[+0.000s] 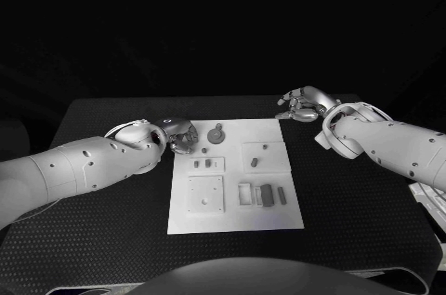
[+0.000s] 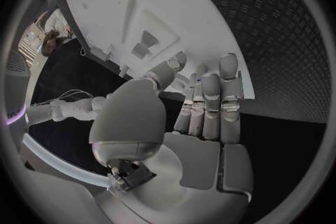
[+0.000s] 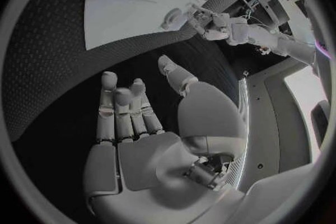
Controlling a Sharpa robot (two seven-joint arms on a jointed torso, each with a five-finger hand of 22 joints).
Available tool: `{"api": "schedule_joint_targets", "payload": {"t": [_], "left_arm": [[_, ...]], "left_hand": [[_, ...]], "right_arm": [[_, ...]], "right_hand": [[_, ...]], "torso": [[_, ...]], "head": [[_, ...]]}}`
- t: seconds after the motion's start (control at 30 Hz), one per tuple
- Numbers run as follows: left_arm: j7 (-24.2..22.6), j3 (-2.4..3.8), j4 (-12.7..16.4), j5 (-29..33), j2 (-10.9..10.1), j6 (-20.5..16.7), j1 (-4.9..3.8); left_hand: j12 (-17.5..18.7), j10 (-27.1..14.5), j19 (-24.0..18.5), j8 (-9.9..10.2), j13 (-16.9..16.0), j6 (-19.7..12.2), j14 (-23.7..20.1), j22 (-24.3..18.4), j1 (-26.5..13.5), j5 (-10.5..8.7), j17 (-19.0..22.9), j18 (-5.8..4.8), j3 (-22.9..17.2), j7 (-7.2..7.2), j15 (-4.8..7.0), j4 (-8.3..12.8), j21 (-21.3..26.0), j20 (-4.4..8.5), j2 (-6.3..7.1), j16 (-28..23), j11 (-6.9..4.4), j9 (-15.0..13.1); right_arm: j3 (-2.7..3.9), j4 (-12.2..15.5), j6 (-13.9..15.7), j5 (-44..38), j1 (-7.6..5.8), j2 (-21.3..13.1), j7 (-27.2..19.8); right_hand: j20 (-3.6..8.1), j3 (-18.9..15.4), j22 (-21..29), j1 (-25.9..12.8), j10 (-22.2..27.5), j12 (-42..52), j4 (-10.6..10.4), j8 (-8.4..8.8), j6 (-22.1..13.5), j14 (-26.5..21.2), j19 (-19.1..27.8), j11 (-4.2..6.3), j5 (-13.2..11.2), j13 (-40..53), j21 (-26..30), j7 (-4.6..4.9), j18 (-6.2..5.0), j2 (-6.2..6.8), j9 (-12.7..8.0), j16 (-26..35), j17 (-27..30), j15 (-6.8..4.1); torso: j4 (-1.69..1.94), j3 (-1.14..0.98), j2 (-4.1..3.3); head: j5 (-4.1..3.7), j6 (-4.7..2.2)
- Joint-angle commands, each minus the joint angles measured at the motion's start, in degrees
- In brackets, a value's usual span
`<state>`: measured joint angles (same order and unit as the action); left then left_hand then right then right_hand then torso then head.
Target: Assemble the parts on the task board
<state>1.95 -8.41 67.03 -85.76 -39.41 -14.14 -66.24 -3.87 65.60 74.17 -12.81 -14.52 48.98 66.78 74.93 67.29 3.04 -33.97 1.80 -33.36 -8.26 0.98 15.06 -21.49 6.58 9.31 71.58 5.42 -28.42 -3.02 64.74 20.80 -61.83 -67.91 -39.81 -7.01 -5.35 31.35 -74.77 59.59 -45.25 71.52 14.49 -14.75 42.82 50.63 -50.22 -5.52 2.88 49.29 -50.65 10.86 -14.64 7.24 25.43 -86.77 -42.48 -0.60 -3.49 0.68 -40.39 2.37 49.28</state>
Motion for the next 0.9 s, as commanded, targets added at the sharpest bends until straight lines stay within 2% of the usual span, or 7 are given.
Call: {"api": "schedule_joint_targets", "payload": {"t": [0.03,0.1,0.23,0.27,0.4,0.7,0.9], "left_arm": [[-1.09,0.58,-0.75,3.91,-0.74,-5.4,-0.08],[-1.83,1.32,-1.06,8.57,-1.34,-6.46,-0.15],[-4.21,2.33,-1.63,28.67,-2.56,-6.93,-0.96],[-5.02,2.34,-1.76,33.41,-2.73,-6.58,-1.22],[-8.03,2.5,-1.32,49.21,-3.7,-5.56,-1.69],[-15.94,2.8,1.39,61.77,-5.17,1.31,-1.72],[-16.77,2.8,3.06,64.27,-5.47,1.84,-1.83]], "left_hand": [[-2.13,3.26,-1.48,-1.76,-1.08,2.53,-1.37,0.9,1.03,-0.02,0.7,5.52,-1.21,-0.82,0.53,-0.3,0.92,-0.46,-1.19,-1.02,-0.54,-0.67],[-3.0,4.76,-3.41,-2.79,-1.77,4.04,-3.07,0.18,1.43,0.16,1.99,4.83,-2.83,-0.97,1.33,-0.8,2.61,-0.82,-1.57,-3.46,-1.2,-1.03],[-2.48,2.85,-7.5,-3.09,-1.8,3.83,-6.35,-2.17,0.76,-0.11,4.74,3.46,-4.18,-0.99,0.1,-1.25,6.81,-1.7,-1.52,-9.0,-0.23,-1.08],[-2.5,2.74,-8.02,-3.14,-1.84,3.76,-6.69,-2.62,0.47,-0.13,5.19,3.26,-4.12,-0.99,-0.04,-1.32,7.49,-1.82,-1.49,-9.93,-0.1,-1.1],[-2.62,2.15,-10.24,-3.26,-2.11,2.96,-8.14,-5.21,-1.71,0.03,7.57,2.26,-2.4,-1.18,-0.72,-1.3,11.04,-2.28,-1.79,-15.1,0.42,-1.17],[-1.0,0.51,-18.48,-3.43,-1.34,1.32,-13.64,-12.09,-6.44,-0.01,12.28,-0.58,2.32,-1.2,-5.09,0.63,17.96,-4.89,-3.14,-29.59,1.71,-1.17],[-0.75,0.76,-19.3,-3.65,-1.0,1.33,-13.5,-13.64,-6.55,0.01,12.07,-0.43,2.96,-1.31,-5.46,1.05,17.82,-5.38,-4.08,-31.79,1.7,-1.16]], "right_arm": [[0.02,-0.38,-2.23,-2.87,0.02,-0.09,-0.76],[0.02,-0.47,-2.73,-5.16,0.02,-0.14,-1.04],[0.02,-0.45,-5.05,-11.12,0.02,-0.39,-1.15],[0.02,-0.38,-5.49,-12.29,0.02,-0.39,-1.12],[0.01,-0.3,-7.06,-19.63,0.03,-0.3,-0.57],[-0.37,0.76,-8.51,-30.45,1.39,0.31,1.23],[-1.1,1.39,-6.33,-32.6,1.91,1.29,2.47]], "right_hand": [[-0.04,0.47,0.26,0.49,-1.45,-3.83,0.9,-0.41,0.07,1.27,0.17,0.35,-0.13,-3.55,0.56,0.56,-0.36,-0.15,-0.07,2.52,1.96,-0.42],[-0.5,1.12,1.06,0.82,-1.68,-8.62,1.54,-0.81,0.55,1.04,1.62,0.52,0.1,-7.39,2.42,0.56,-0.13,-0.47,0.07,6.23,4.4,-0.43],[-1.34,2.85,2.6,3.4,-4.2,-19.69,2.03,-2.05,2.16,4.48,2.3,1.33,0.16,-15.58,5.16,-0.36,-0.27,-0.95,0.6,13.67,9.25,-1.09],[-1.22,3.33,2.57,3.89,-1.51,-24.93,2.01,-2.3,2.49,5.67,1.83,0.77,-0.17,-18.62,5.02,-0.27,-0.36,-0.97,0.73,13.76,9.42,-0.46],[-1.27,3.64,2.83,5.76,-8.61,-42.68,2.11,-4.11,4.49,9.95,0.82,-0.48,-0.02,-30.71,5.68,-0.01,-0.36,-0.83,1.85,15.62,10.47,0.13],[-0.28,2.71,3.21,6.8,-14.92,-51.43,2.04,-5.38,6.85,13.23,-2.41,-0.2,-0.01,-36.02,6.07,-1.27,-0.36,-1.34,2.72,16.09,10.05,-0.15],[-0.04,2.52,3.15,6.39,-16.62,-53.86,1.94,-5.06,6.89,13.99,-3.19,-0.05,0.01,-37.3,6.27,-1.18,-0.36,-1.26,2.64,16.32,9.78,-0.18]], "torso": [[-0.03,-0.04,-0.01],[-0.05,-0.05,0.0],[0.0,-0.09,-0.01],[0.0,-0.08,-0.01],[0.0,-0.09,-0.03],[0.07,0.04,-0.06],[0.03,0.05,-0.02]], "head": [[-0.18,-0.46],[-0.33,-0.69],[-0.77,-1.02],[-0.78,-1.03],[-0.74,-1.14],[-0.2,-1.32],[0.03,-1.26]]}}
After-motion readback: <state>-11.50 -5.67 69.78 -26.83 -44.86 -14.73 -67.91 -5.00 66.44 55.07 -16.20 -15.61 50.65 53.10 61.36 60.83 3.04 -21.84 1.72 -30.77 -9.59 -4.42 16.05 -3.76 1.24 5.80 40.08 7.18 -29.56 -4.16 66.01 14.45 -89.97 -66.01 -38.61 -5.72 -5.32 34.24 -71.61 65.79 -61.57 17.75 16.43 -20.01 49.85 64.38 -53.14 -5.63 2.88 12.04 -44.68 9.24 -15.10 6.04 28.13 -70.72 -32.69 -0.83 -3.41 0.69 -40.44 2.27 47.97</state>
